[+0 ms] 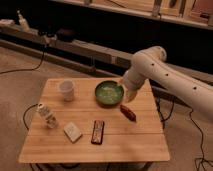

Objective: Knock the bottle over

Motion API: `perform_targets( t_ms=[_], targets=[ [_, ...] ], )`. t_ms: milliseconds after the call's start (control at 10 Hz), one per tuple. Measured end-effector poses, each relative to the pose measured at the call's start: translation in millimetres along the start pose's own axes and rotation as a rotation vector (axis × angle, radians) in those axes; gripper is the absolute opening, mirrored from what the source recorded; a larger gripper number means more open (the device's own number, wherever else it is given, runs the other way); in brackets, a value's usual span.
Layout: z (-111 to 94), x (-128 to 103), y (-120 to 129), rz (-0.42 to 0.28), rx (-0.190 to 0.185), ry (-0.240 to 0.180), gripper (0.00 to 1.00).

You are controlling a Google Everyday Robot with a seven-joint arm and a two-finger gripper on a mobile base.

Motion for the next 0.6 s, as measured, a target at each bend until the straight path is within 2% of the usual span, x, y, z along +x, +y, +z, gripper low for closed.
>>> perform_targets(
  t_ms=[300,600],
  targets=[
    [20.3,-101.4,-40.5,-0.28,0.02,-0.124,0.65],
    [41.1,-142.1,-76.3,-0.409,0.046,-0.179,0.65]
  ],
)
